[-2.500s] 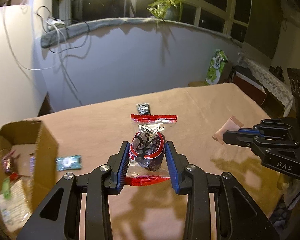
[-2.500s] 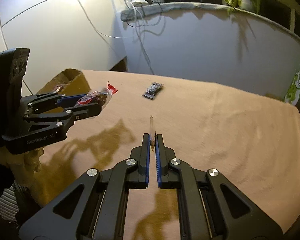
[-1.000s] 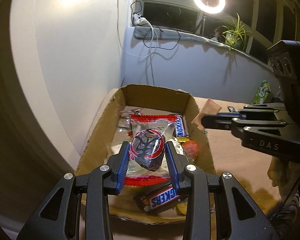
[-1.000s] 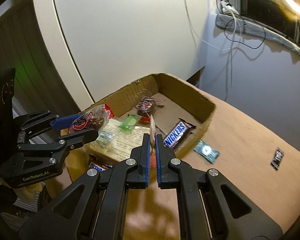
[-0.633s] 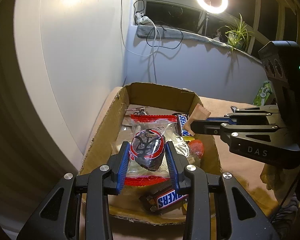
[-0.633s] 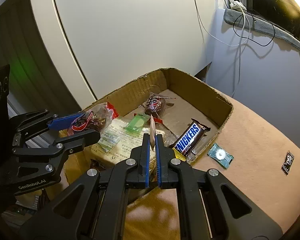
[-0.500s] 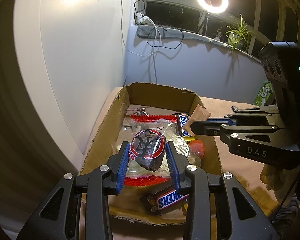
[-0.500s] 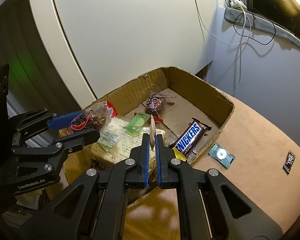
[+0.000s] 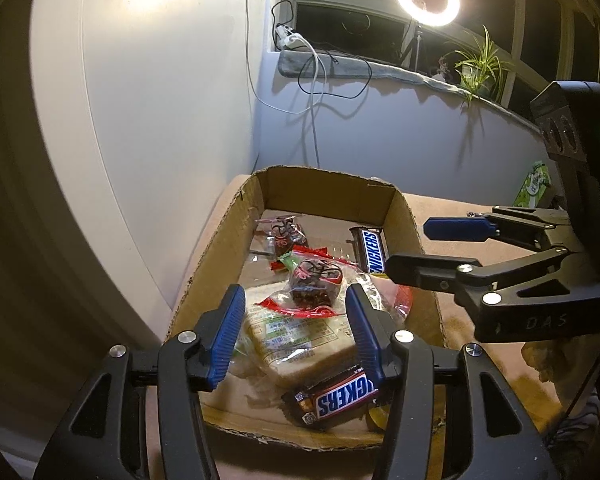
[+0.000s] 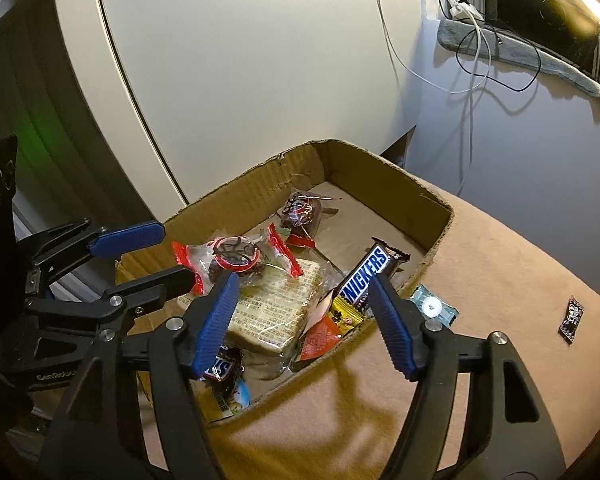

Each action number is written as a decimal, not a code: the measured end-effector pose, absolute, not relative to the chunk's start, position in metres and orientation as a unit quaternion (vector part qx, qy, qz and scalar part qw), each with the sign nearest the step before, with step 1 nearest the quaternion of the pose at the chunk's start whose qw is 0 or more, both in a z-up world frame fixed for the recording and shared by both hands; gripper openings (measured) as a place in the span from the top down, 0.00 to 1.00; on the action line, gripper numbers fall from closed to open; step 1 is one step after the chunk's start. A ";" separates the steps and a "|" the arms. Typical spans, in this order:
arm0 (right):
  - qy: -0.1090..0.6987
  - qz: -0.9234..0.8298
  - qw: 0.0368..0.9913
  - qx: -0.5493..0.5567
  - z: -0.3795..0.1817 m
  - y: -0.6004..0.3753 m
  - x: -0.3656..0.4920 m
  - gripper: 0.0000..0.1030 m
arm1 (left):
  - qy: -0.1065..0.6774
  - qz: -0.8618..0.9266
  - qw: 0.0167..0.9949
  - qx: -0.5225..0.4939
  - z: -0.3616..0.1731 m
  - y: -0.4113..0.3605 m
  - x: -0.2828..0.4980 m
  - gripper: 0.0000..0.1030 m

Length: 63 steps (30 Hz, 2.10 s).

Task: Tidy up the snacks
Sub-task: 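Open both grippers to drop the candies into the box, then move both open grippers back toward the remaining snacks on the table, then lower the right gripper around the teal square candy packet and close it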

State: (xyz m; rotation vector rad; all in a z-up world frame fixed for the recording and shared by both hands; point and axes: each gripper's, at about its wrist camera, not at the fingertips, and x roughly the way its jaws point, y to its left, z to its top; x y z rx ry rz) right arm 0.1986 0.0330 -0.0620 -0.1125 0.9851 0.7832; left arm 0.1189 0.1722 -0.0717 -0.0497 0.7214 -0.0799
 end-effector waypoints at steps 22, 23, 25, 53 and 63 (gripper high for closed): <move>0.461 0.285 0.840 -0.013 -0.050 -0.099 0.221 0.25 | 0.339 -0.106 0.935 -0.006 -0.056 0.096 0.115 0.50; 0.461 0.283 0.841 -0.011 -0.051 -0.107 0.223 0.25 | 0.340 -0.110 0.934 -0.004 -0.056 0.091 0.116 0.50; 0.462 0.279 0.842 -0.012 -0.054 -0.120 0.225 0.25 | 0.341 -0.117 0.933 -0.001 -0.056 0.081 0.117 0.50; 0.467 0.439 0.750 -0.160 -0.131 -0.022 0.252 0.55 | 0.357 -0.116 0.927 0.010 -0.061 0.084 0.127 0.50; 0.476 0.427 0.743 -0.197 -0.149 -0.017 0.259 0.62 | 0.357 -0.123 0.926 0.006 -0.062 0.083 0.131 0.50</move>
